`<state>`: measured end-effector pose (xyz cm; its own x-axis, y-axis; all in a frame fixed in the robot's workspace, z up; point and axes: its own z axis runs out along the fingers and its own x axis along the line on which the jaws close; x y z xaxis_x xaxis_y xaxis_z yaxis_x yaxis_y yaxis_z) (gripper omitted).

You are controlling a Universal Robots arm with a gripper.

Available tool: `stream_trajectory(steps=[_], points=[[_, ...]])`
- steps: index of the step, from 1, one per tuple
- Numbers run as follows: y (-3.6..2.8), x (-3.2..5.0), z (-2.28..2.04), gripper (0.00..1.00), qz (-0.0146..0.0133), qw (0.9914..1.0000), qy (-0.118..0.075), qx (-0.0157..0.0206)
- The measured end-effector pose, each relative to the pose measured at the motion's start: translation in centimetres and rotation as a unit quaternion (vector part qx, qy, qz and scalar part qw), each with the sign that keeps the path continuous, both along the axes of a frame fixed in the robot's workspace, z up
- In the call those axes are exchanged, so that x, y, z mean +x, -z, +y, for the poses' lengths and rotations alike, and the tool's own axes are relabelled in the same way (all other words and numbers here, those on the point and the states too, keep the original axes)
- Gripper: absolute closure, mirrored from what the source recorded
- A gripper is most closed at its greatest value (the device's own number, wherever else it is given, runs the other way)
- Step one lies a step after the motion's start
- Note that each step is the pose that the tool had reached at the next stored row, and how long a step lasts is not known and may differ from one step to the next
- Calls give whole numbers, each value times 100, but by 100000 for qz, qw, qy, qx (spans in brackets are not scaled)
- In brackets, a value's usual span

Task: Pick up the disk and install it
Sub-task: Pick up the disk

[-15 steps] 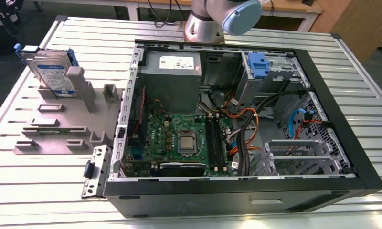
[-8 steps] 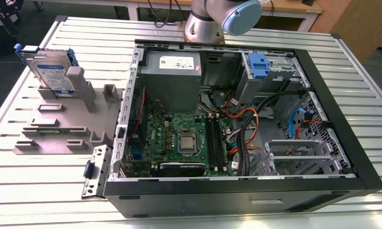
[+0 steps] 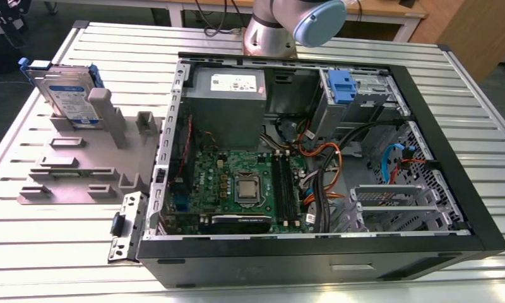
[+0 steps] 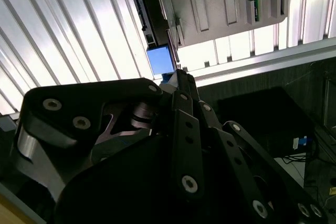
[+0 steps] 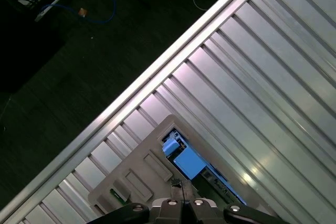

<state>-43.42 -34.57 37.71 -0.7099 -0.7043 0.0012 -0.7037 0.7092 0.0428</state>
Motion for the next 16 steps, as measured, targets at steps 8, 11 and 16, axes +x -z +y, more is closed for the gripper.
stream_trajectory(steps=[8, 11, 16], points=[[0, 0, 0, 89, 0, 99978, -2110, 3], [0, 0, 0, 89, -3, 99914, -4152, 1], [0, 0, 0, 89, 2, 99746, -7119, 1]])
